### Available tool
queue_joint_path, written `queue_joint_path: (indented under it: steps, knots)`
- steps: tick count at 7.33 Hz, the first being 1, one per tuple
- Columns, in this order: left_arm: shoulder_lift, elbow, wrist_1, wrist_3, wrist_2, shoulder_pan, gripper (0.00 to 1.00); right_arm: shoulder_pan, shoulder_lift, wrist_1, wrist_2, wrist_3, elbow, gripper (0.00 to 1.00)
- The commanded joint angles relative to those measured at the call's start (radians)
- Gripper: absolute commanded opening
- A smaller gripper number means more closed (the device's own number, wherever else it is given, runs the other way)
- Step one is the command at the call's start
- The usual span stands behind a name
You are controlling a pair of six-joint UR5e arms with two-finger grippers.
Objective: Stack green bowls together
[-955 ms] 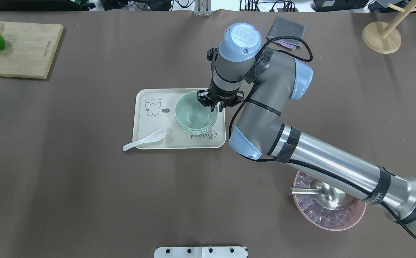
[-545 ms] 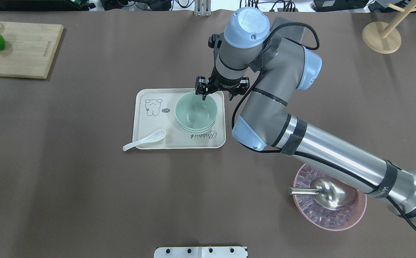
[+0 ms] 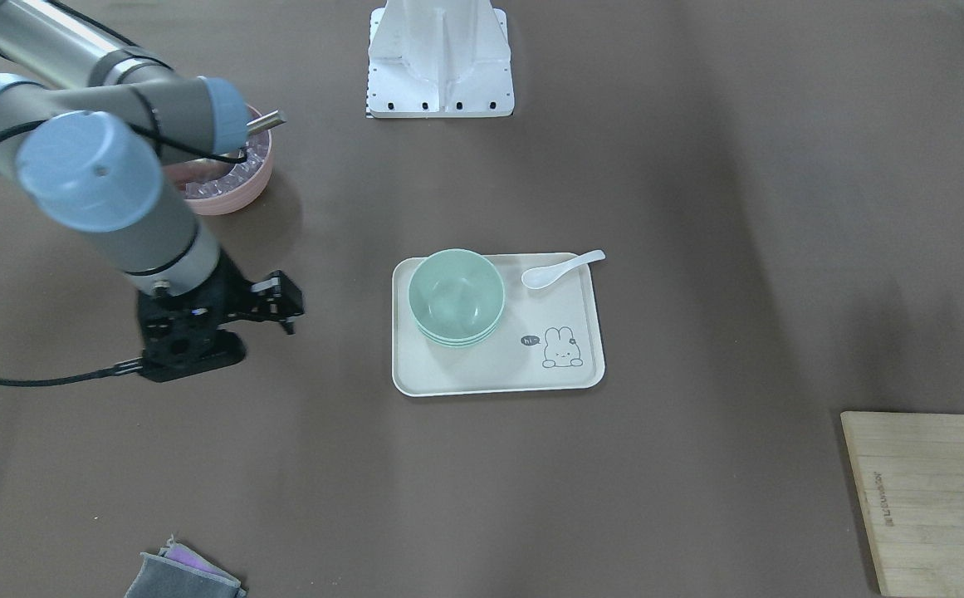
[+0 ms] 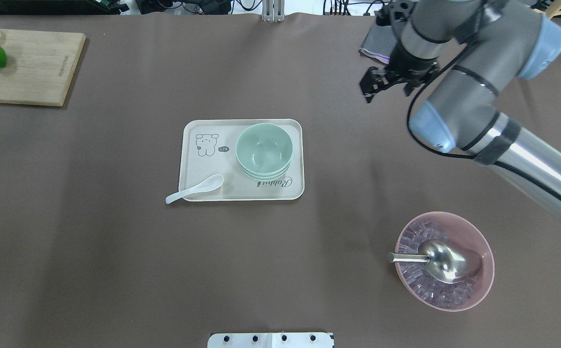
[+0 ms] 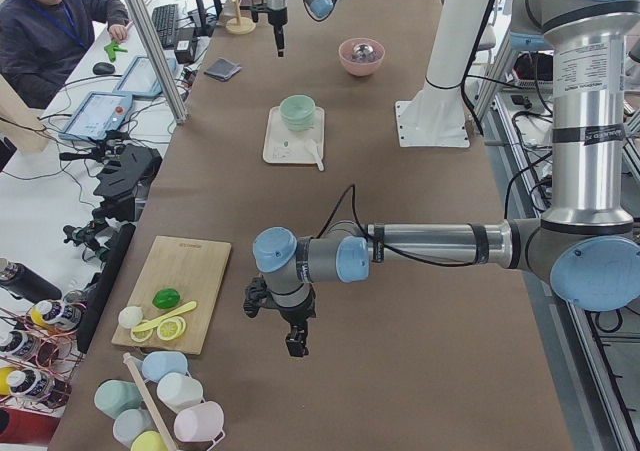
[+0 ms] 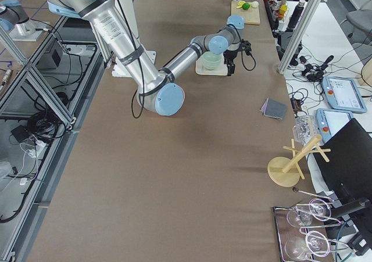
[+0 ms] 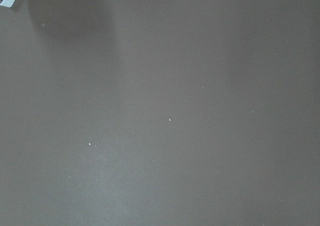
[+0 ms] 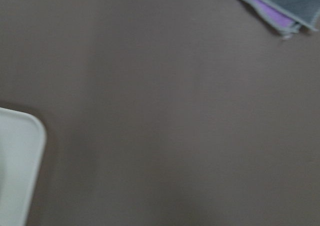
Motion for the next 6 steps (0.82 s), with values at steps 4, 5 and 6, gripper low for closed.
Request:
queue_joint_path:
  steps: [4,5,6]
  knots:
    - [-0.038,-0.011,0.067,0.009,-0.027,-0.068,0.99,0.353,-0.504,-0.049,-0.042,-0.508,0.000,1.00]
    - [-0.041,-0.013,0.065,0.009,-0.029,-0.068,0.99,0.444,-0.526,-0.052,-0.040,-0.525,-0.007,1.00]
    - [-0.052,-0.021,0.064,0.009,-0.027,-0.068,0.99,0.501,-0.555,-0.061,-0.043,-0.549,0.001,1.00]
